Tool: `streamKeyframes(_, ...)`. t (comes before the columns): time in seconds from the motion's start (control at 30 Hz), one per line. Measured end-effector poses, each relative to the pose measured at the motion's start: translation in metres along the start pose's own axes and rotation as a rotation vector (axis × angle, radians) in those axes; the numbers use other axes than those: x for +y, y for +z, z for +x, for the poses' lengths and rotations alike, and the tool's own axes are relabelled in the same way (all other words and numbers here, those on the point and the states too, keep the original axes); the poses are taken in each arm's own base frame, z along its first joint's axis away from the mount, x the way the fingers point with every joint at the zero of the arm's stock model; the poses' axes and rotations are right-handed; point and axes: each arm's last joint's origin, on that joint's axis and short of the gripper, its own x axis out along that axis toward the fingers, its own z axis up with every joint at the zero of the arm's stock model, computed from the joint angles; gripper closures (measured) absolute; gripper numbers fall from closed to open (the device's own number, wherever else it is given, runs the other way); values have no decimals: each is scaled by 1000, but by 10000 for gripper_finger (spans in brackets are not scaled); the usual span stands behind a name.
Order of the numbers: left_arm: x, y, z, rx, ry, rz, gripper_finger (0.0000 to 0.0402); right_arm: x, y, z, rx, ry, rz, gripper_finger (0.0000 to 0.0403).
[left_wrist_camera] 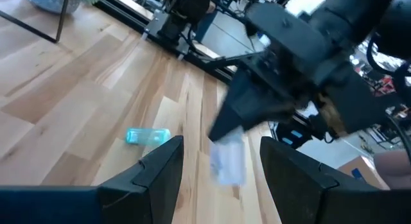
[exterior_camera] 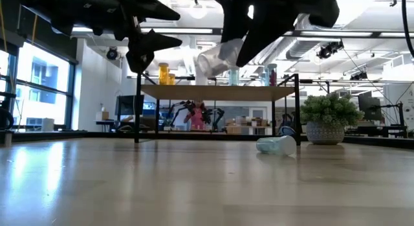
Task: Pick and place medicine bottles onto shelf by color
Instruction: Put the transparent pill bottle on the shelf and aligned with the other transparent pill bottles
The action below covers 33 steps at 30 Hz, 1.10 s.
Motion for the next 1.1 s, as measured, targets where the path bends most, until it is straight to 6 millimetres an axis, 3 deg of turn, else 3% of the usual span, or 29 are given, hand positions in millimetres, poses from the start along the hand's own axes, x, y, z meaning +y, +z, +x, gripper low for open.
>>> streamKeyframes(0.33, 10, -10, 12, 42, 25, -25, 206, -8, -5, 4, 24, -24, -61, 274)
streamKeyframes(0.5, 17, -6, 20, 30, -77, -30, 206, -9, -5, 4, 51, -71, -69, 274)
streamKeyframes(0.9, 13, -1, 65, 134, -201, 36, 206, -22, 2, -14, 16, -87, -69, 274)
streamKeyframes(1.1, 13, -3, 77, 221, -154, 18, 206, -26, 2, -23, 33, -82, -68, 274)
